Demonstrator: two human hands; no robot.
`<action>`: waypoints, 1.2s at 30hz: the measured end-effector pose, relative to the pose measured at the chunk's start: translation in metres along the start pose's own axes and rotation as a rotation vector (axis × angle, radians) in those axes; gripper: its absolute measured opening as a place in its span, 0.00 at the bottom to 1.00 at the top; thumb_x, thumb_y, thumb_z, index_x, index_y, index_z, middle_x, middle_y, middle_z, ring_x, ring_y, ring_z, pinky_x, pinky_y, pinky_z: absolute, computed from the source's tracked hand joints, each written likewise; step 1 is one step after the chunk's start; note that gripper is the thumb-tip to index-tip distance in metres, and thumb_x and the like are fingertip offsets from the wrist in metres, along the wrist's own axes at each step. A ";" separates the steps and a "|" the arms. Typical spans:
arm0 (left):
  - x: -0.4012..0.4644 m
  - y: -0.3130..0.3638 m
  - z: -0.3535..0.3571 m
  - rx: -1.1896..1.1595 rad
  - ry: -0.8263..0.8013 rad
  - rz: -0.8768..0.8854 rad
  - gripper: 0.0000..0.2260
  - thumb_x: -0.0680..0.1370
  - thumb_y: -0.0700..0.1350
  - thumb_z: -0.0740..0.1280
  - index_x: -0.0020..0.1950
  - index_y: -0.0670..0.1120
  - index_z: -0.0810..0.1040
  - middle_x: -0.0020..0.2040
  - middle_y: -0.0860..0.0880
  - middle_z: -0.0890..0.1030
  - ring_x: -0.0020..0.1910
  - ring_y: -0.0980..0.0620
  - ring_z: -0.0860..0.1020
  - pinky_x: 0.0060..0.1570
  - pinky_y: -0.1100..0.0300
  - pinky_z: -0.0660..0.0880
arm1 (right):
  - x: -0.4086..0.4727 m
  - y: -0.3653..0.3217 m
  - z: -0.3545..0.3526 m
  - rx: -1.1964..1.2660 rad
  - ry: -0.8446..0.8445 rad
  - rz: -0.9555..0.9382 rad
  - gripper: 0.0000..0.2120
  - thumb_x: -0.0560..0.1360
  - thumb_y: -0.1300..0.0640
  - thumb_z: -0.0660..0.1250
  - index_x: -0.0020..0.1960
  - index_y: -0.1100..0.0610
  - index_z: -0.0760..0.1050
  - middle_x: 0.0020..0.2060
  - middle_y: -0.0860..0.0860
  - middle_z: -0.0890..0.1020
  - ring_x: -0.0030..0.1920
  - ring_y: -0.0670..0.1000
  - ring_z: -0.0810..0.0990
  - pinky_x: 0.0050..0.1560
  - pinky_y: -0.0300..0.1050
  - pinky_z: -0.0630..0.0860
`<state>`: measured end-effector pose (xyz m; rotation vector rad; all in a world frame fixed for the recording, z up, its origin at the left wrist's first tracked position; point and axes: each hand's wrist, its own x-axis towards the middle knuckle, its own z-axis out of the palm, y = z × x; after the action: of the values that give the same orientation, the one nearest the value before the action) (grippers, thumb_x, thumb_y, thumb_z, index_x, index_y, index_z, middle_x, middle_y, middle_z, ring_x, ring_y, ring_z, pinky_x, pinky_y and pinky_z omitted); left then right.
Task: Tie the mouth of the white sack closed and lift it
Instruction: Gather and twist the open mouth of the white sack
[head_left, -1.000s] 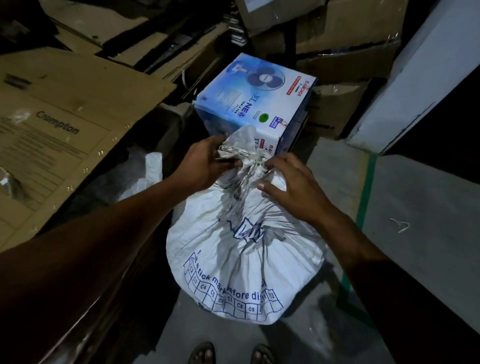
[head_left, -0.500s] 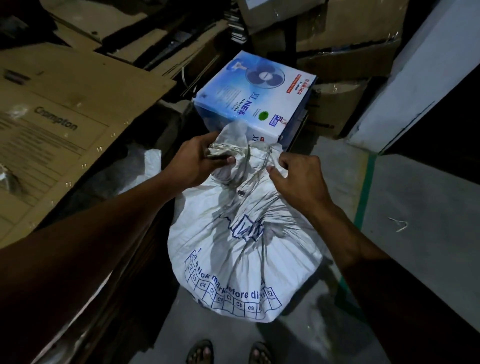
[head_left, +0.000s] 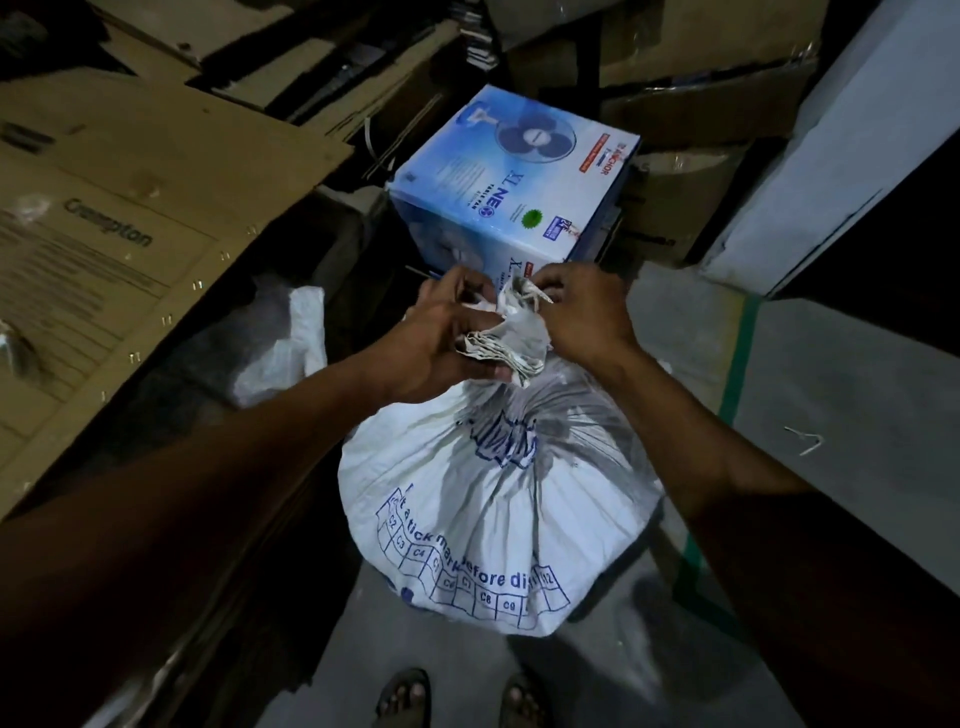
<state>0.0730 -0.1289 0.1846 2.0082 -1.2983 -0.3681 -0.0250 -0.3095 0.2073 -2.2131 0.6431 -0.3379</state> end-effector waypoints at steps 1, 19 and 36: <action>-0.001 0.003 0.003 -0.054 0.021 -0.002 0.20 0.67 0.54 0.84 0.57 0.53 0.87 0.73 0.53 0.68 0.71 0.46 0.69 0.73 0.53 0.70 | 0.000 -0.001 -0.002 0.077 -0.057 0.029 0.10 0.75 0.68 0.73 0.52 0.56 0.85 0.45 0.50 0.87 0.49 0.50 0.86 0.51 0.40 0.81; 0.018 -0.009 0.007 -0.300 0.050 -0.198 0.32 0.69 0.44 0.84 0.69 0.44 0.75 0.57 0.48 0.85 0.52 0.58 0.85 0.61 0.47 0.83 | -0.014 0.032 -0.044 -0.028 -0.492 0.050 0.28 0.73 0.51 0.77 0.70 0.49 0.73 0.66 0.53 0.82 0.63 0.53 0.81 0.67 0.56 0.78; 0.005 -0.013 0.003 -0.357 -0.219 -0.149 0.17 0.72 0.36 0.81 0.58 0.43 0.81 0.48 0.53 0.85 0.45 0.59 0.81 0.51 0.66 0.77 | -0.019 0.041 -0.017 -0.384 0.102 0.115 0.14 0.80 0.46 0.66 0.58 0.53 0.83 0.55 0.59 0.86 0.55 0.63 0.84 0.50 0.51 0.79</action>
<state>0.0827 -0.1312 0.1740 1.7981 -1.1184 -0.8489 -0.0623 -0.3322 0.1864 -2.5185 0.9519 -0.2873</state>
